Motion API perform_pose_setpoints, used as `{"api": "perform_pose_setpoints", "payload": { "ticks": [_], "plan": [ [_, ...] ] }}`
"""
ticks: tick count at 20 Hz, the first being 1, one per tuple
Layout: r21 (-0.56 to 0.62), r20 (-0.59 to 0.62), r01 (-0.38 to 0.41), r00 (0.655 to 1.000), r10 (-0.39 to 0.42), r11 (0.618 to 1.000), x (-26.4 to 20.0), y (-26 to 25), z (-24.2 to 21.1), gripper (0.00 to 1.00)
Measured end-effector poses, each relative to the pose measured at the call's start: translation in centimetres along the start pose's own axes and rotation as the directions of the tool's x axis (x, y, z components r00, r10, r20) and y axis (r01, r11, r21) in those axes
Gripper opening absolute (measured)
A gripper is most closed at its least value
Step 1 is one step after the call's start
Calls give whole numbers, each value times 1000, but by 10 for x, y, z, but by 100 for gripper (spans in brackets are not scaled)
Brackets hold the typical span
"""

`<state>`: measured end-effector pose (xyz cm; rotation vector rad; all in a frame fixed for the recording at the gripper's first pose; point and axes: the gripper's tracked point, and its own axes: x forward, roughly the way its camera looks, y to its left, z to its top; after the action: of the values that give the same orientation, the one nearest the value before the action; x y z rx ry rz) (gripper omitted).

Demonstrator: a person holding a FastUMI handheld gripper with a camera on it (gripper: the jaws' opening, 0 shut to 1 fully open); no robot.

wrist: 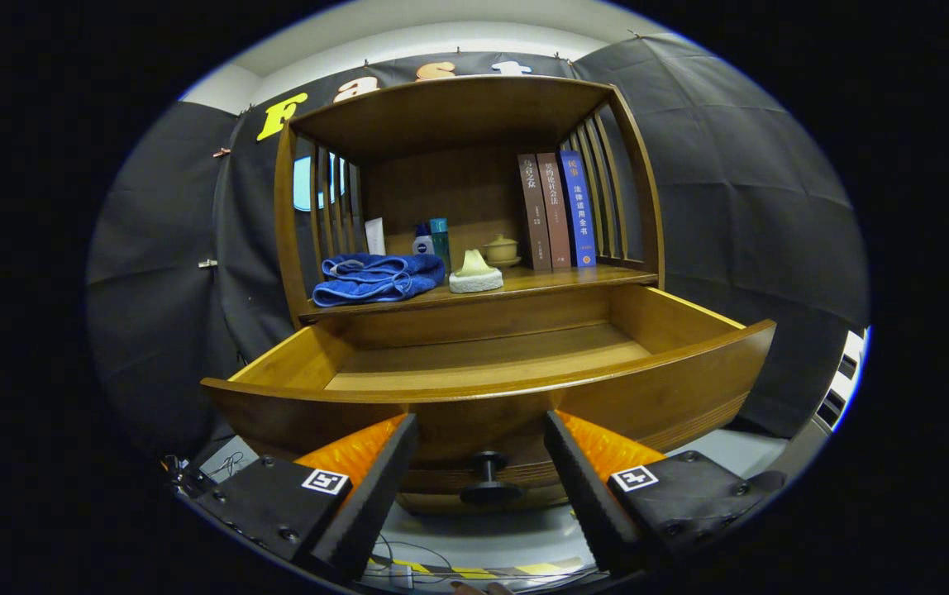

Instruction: Pull open the drawer, take out the items inside it, and place them on the countertop above the cabinet.

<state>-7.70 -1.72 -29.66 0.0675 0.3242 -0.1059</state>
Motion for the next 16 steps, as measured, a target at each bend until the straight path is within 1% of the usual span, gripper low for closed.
{"api": "perform_pose_setpoints", "payload": {
  "ticks": [4, 7, 8, 16],
  "plan": [
    [-9, -9, -5, 1000, 5, 1000, 30, -1, 8, 100],
    [-15, 27, 5, 1000, -4, 1000, 56, 0, 24, 100],
    [-28, 4, 8, 1000, -8, 1000, 69, 0, 21, 100],
    [-63, 0, 12, 1000, -12, 998, 136, 0, 34, 100]
  ]
}}
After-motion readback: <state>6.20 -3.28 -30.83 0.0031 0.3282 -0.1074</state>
